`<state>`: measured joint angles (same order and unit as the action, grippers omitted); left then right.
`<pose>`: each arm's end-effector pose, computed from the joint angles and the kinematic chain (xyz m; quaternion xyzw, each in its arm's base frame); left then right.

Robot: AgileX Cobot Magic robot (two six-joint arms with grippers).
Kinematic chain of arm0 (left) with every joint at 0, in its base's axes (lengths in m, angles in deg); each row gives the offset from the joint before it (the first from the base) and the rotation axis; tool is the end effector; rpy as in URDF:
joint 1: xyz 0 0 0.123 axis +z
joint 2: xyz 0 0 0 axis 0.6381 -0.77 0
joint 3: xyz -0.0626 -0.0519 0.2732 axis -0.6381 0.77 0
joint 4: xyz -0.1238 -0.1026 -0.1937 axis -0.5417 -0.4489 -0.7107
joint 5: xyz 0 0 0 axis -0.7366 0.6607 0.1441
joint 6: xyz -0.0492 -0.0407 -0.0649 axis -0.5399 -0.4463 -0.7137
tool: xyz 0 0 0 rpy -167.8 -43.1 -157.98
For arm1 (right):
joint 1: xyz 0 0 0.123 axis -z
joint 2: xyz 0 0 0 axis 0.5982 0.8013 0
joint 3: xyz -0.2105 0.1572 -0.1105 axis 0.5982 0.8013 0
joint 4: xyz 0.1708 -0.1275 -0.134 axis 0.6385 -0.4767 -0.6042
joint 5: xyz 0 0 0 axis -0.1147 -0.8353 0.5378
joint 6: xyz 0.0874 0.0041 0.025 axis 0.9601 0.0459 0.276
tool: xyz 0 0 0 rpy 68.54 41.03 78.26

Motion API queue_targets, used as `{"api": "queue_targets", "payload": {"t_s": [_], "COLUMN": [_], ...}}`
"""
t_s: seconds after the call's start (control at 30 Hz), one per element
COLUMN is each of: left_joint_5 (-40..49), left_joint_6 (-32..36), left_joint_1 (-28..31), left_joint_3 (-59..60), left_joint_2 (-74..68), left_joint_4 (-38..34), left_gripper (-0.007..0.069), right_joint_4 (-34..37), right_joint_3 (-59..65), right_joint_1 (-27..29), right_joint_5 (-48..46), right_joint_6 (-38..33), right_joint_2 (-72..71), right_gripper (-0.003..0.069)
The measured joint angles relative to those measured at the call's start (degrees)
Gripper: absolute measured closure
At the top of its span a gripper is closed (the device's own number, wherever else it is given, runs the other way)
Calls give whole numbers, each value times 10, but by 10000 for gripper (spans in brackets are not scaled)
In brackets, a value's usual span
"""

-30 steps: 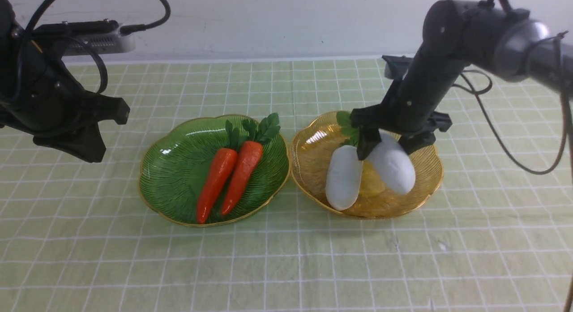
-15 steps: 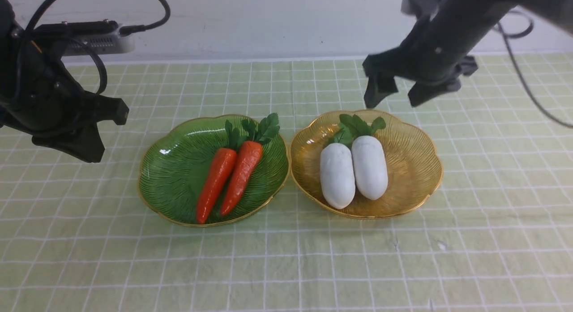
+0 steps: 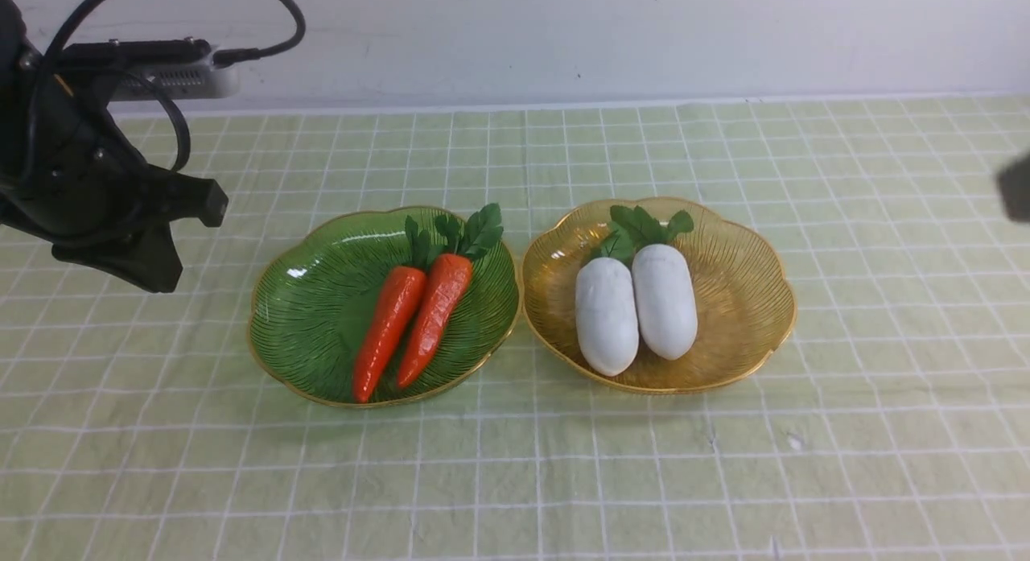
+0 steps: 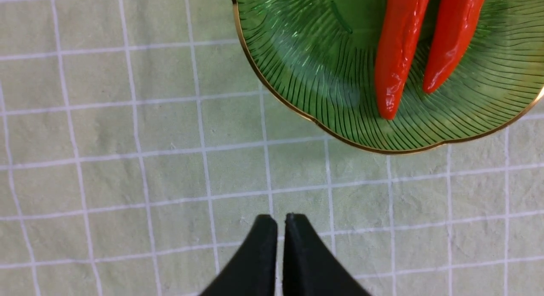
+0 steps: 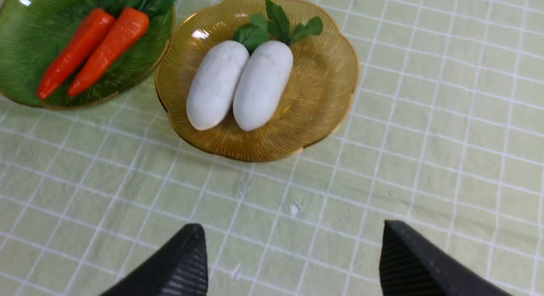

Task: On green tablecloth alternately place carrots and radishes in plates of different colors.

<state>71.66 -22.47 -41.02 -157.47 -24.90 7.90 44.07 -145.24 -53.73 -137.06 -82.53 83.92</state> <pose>0.3181 -0.0135 0.3305 0.0240 0.9889 -0.0327 0.1432 0.1359 0.0441 0.4275 -0.1514 0.9212 0.0620 0.3531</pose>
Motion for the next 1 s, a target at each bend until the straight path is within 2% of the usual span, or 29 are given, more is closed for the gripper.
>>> {"api": "queue_targets", "payload": {"t_s": [0.07, 0.1, 0.23, 0.27, 0.33, 0.4, 0.53, 1.0], "left_joint_5": [0, 0, 0, 0, 0, 0, 0, 0], "left_joint_6": [0, 0, 0, 0, 0, 0, 0, 0], "left_joint_1": [0, 0, 0, 0, 0, 0, 0, 0], "left_joint_3": [0, 0, 0, 0, 0, 0, 0, 0], "left_joint_2": [0, 0, 0, 0, 0, 0, 0, 0], "left_joint_4": [1, 1, 2, 2, 2, 2, 2, 4], "left_gripper": [618, 618, 618, 618, 618, 618, 618, 618], "right_joint_4": [-2, -2, -1, -1, -1, -1, -1, -3], "right_joint_3": [89, 89, 311, 340, 433, 484, 512, 513], "right_joint_1": [0, 0, 0, 0, 0, 0, 0, 0], "right_joint_5": [45, 53, 323, 360, 465, 511, 526, 528], "right_joint_6": [-4, -4, -16, -21, -40, -49, -53, -55], "right_joint_2": [-119, -129, -359, -387, -480, -529, -541, -541], "right_gripper": [214, 219, 435, 470, 590, 645, 670, 673]}}
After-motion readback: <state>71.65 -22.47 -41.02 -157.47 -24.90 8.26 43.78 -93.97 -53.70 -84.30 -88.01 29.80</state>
